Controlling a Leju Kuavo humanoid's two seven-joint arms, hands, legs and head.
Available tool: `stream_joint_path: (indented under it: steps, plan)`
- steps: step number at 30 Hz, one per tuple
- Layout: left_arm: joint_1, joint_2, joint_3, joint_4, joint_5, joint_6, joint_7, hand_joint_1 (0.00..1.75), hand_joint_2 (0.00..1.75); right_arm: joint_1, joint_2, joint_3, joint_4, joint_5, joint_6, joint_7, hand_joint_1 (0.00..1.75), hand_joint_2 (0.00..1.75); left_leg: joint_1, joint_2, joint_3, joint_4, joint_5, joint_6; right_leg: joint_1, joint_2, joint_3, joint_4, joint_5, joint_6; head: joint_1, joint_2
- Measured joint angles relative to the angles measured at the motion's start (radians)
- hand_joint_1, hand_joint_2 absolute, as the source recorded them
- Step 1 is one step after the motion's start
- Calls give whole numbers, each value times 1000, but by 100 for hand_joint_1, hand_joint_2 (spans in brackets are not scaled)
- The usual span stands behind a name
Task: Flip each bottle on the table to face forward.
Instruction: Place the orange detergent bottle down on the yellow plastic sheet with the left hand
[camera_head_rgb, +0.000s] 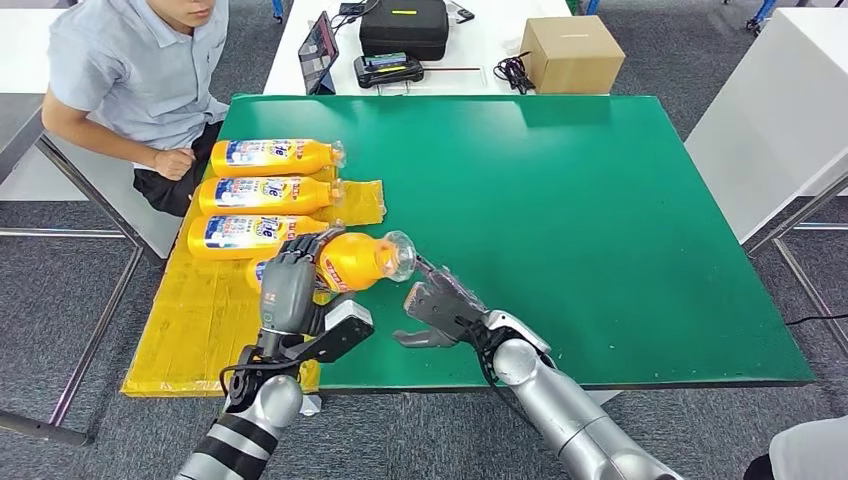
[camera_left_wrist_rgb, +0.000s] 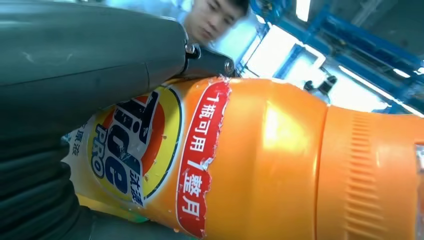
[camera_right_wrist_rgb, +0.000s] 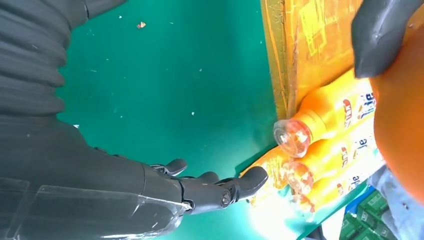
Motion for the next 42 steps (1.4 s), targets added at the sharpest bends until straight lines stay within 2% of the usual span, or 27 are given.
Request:
stream_joint_path:
  steps: [8,13,17,21,30,37,42]
  plan:
    - [-11,22,40,36,-18,0,19,175,175,17,2,-16,-1,4,0,-3,0,175,0,0,0,0,0,0,0,0,0,0,0,0,0,0]
    - [-33,43,77,39,-28,-9,66,175,175,41,2,-30,-15,23,-5,-10,0,175,0,0,0,0,0,0,0,0,0,0,0,0,0,0]
    - [-86,82,107,73,-82,-60,128,175,175,68,7,-40,-27,34,0,-19,0,175,1,0,0,0,0,-1,0,0,0,0,0,0,0,0]
    - [-144,109,139,160,-83,-92,147,175,175,91,14,-45,-38,43,9,-28,0,175,1,0,0,0,1,-1,1,0,0,1,0,0,0,0]
    - [-239,191,137,419,-306,-251,280,175,175,137,13,-55,-90,70,10,-33,0,175,1,0,0,0,1,-1,0,0,-1,1,0,0,0,0]
    - [-267,212,120,478,-345,-349,289,175,175,178,2,-73,-157,83,9,-35,0,175,1,0,0,0,1,-1,0,0,-1,1,0,0,0,0]
    - [-272,227,112,481,-327,-408,249,175,175,202,-6,-94,-186,88,8,-38,0,175,1,0,2,0,1,-1,0,0,2,1,0,0,0,0]
